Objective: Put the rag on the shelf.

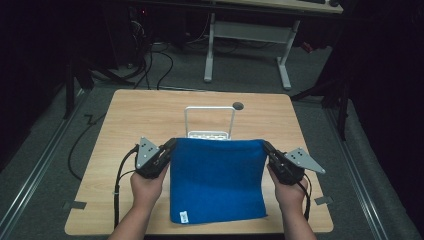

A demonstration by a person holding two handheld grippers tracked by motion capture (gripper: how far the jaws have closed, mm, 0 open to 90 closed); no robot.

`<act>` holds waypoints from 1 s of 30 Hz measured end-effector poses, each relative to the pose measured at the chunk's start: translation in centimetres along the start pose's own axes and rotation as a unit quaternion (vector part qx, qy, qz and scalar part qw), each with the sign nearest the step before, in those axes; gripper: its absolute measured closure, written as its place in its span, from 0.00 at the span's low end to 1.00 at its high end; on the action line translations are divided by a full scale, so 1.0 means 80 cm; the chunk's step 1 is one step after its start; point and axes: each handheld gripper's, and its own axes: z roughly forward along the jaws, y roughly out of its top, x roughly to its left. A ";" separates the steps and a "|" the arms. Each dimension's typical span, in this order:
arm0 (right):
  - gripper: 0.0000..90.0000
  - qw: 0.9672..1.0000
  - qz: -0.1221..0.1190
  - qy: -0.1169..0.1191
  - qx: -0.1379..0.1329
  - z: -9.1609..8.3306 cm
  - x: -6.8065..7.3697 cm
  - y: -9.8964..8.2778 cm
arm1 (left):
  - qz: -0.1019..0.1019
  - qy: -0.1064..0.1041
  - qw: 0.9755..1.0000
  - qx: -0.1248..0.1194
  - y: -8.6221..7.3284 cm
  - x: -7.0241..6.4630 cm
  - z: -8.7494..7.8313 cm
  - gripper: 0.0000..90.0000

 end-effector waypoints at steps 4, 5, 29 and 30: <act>0.98 1.000 -0.003 -0.001 -0.022 -0.002 0.004 0.013 | 0.003 0.005 1.000 -0.018 0.017 0.000 -0.005 0.98; 0.99 1.000 -0.004 -0.002 -0.030 -0.002 0.006 0.017 | 0.003 0.006 1.000 -0.022 0.020 0.000 -0.005 0.98; 0.99 0.993 -0.014 -0.009 -0.116 -0.011 0.010 0.091 | 0.039 0.026 0.994 -0.095 0.096 0.007 -0.019 0.98; 0.99 0.993 -0.015 -0.008 -0.117 -0.008 0.009 0.095 | 0.041 0.028 0.994 -0.095 0.097 0.009 -0.018 0.98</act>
